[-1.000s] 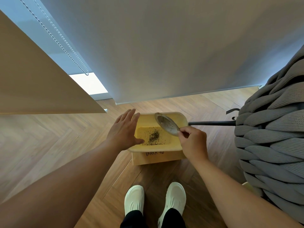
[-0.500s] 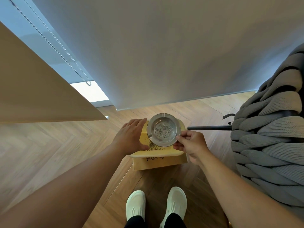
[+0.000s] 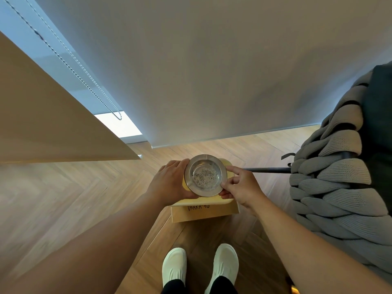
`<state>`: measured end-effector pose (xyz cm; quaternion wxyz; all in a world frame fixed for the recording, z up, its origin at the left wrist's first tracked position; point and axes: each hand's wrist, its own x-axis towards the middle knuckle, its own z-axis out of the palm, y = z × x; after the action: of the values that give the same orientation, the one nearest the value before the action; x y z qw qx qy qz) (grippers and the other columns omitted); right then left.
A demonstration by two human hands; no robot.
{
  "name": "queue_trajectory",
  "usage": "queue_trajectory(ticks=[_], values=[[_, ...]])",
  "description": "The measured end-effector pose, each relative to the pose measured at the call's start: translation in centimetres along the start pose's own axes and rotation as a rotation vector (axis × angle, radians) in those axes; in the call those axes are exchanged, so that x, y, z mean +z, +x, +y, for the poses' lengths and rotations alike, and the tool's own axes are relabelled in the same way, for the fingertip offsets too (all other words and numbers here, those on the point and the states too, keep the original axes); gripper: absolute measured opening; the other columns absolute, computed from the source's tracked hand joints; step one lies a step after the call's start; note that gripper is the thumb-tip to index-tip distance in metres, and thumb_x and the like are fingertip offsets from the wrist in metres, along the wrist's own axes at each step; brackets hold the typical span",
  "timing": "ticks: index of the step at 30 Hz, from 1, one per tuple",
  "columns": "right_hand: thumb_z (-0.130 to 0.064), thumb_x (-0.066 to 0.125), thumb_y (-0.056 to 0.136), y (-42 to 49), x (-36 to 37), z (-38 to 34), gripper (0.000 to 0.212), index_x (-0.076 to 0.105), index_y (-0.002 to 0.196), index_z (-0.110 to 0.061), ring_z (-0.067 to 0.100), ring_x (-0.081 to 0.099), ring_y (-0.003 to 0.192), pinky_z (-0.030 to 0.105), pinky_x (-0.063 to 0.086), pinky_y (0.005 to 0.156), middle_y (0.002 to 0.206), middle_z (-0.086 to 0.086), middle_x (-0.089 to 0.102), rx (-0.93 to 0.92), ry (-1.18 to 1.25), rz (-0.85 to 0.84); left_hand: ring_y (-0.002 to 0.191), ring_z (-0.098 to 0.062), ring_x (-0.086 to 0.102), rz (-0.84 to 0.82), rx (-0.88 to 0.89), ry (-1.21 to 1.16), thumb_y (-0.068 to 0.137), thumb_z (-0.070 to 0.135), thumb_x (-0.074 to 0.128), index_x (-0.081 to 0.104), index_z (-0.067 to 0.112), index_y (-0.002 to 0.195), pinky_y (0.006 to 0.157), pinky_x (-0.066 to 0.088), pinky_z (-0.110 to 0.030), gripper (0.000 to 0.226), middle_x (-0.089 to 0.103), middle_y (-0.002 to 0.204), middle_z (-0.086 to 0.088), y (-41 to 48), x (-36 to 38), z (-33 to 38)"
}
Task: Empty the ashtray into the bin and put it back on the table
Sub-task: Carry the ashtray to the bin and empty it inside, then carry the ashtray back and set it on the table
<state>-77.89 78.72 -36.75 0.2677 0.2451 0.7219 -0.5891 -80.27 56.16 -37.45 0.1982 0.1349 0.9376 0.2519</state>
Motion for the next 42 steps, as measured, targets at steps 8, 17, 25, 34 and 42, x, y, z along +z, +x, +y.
queue_trajectory(ticks=[8, 17, 25, 34, 42], values=[[0.001, 0.072, 0.083, -3.8, -2.4, -4.6, 0.089, 0.027, 0.153, -0.031, 0.018, 0.074, 0.077, 0.031, 0.061, 0.072, 0.088, 0.006, 0.072, -0.156, -0.434, -0.185, 0.121, -0.018, 0.051, 0.025, -0.029, -0.016, 0.055, 0.064, 0.082, 0.046, 0.026, 0.131, 0.098, 0.041, -0.039, 0.093, 0.061, 0.127, 0.007, -2.3, -2.7, 2.8], [-0.004, 0.081, 0.075, -10.1, -3.9, -9.0, 0.085, 0.038, 0.145, -0.021, 0.021, 0.062, 0.091, 0.031, 0.054, 0.078, 0.092, -0.004, 0.062, -0.336, -0.692, -0.095, 0.121, -0.02, 0.05, 0.065, -0.069, -0.048, 0.054, 0.062, 0.084, 0.044, 0.026, 0.131, 0.098, 0.041, -0.04, 0.094, 0.06, 0.129, 0.005, -5.7, -7.1, 8.4], [-0.008, 0.081, 0.076, -18.3, -5.3, -12.6, 0.072, 0.042, 0.136, -0.017, 0.018, 0.063, 0.08, 0.027, 0.053, 0.072, 0.101, 0.005, 0.07, -0.385, -0.737, -0.048, 0.119, -0.021, 0.051, 0.059, -0.068, -0.061, 0.054, 0.061, 0.083, 0.042, 0.027, 0.132, 0.094, 0.04, -0.036, 0.094, 0.06, 0.128, 0.004, -10.8, -12.3, 14.4], [-0.015, 0.078, 0.078, -26.9, -5.3, -13.2, 0.069, 0.039, 0.135, -0.018, 0.011, 0.053, 0.072, 0.025, 0.045, 0.069, 0.097, 0.006, 0.068, -0.343, -0.794, 0.076, 0.118, -0.019, 0.052, -0.053, 0.0, -0.034, 0.051, 0.068, 0.078, 0.041, 0.03, 0.132, 0.096, 0.048, -0.04, 0.097, 0.058, 0.129, 0.006, -16.3, -16.2, 18.5], [-0.017, 0.077, 0.08, -34.7, -2.3, -10.1, 0.06, 0.042, 0.128, -0.027, 0.012, 0.06, 0.083, 0.018, 0.045, 0.066, 0.093, -0.009, 0.061, -0.216, -0.628, 0.286, 0.116, -0.02, 0.051, -0.157, 0.205, -0.002, 0.053, 0.056, 0.084, 0.043, 0.028, 0.131, 0.093, 0.047, -0.039, 0.093, 0.059, 0.126, 0.004, -20.2, -17.7, 19.5]])
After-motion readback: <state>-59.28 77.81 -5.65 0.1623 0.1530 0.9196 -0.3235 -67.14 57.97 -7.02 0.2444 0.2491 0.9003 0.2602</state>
